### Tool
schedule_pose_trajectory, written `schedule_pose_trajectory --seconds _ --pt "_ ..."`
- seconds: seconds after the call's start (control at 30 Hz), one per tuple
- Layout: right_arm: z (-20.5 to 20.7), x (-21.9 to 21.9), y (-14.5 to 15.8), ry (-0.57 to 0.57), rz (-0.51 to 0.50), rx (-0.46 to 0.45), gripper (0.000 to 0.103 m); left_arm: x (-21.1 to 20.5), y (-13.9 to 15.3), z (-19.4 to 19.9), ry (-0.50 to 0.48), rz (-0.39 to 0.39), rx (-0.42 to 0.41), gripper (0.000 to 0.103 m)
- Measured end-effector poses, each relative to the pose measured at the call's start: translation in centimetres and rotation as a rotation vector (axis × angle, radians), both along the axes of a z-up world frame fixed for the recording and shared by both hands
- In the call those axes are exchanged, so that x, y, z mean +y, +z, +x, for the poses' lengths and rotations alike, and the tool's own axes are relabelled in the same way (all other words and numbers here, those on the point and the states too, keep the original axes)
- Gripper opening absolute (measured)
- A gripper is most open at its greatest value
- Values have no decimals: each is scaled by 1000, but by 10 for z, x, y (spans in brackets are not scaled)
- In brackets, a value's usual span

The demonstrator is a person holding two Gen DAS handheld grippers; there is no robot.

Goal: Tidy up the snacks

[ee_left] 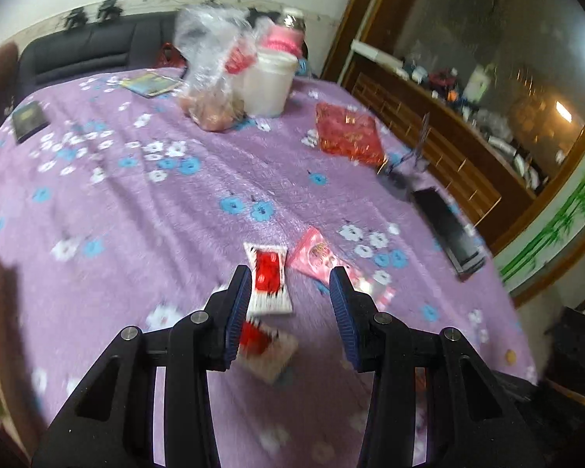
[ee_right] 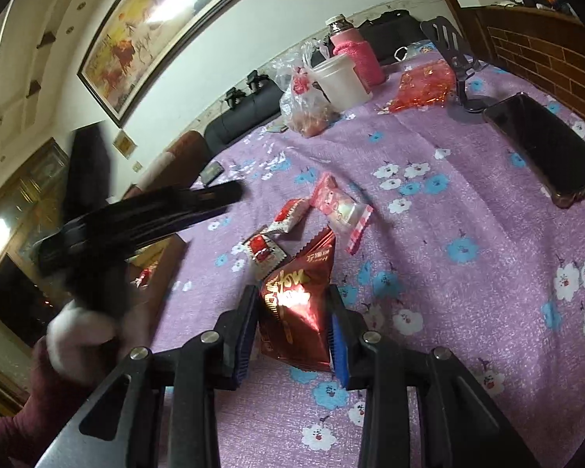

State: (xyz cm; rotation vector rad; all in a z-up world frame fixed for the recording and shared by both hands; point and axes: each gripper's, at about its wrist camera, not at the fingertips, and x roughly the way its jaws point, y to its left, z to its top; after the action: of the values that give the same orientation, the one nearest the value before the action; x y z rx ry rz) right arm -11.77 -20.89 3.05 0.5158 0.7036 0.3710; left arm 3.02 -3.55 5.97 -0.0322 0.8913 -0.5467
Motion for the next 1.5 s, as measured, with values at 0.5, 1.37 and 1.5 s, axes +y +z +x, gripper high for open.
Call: schedule_pose_trajectory --seconds 0.5,1.37,1.5 --pt "5 12 -5 56 -20 22 37 -30 -48 27 -15 166 54 32" --pt "-15 42 5 87 -235 88 43 66 29 -84 12 -135 -32 22" --pt "-23 46 11 68 -224 89 43 95 42 -109 48 -181 -75 22"
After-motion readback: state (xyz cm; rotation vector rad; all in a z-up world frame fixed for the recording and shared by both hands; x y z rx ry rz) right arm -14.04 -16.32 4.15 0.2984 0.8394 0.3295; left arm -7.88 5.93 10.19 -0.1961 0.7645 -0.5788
